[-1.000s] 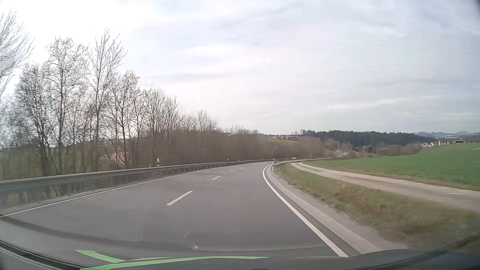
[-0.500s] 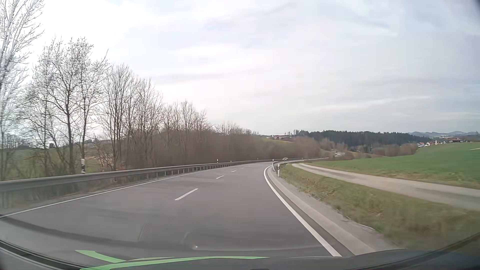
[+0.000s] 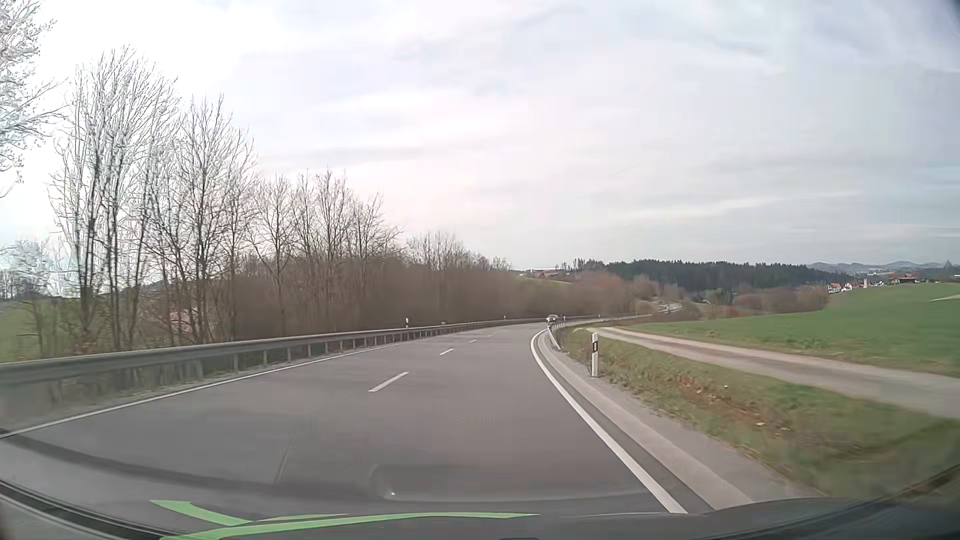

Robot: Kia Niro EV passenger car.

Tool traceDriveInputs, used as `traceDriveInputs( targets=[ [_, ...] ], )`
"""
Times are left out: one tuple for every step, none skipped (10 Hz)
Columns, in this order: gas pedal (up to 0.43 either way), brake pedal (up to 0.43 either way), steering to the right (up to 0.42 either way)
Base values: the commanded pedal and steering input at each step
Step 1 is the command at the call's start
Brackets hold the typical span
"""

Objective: Follow the waypoints while adhering to traffic rules and regulations

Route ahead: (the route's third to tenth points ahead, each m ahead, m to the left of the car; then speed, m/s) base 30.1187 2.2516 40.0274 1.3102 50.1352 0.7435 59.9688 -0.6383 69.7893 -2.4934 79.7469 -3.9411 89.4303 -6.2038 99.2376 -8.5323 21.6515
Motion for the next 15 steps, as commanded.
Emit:
traceDriveInputs(
  targets=[
    [0.087, 0.0, 0.012],
    [0.087, 0.0, 0.012],
    [0.087, 0.0, 0.012],
    [0.087, 0.0, 0.012],
    [0.087, 0.0, 0.013],
    [0.087, 0.0, 0.014],
    [0.087, 0.0, 0.017],
    [0.087, 0.0, 0.019],
    [0.087, 0.0, 0.019],
    [0.087, 0.0, 0.019],
    [0.087, 0.0, 0.019],
    [0.087, 0.0, 0.019],
    [0.087, 0.0, 0.019],
    [0.087, 0.0, 0.018],
    [0.087, 0.0, 0.017]
  ],
)
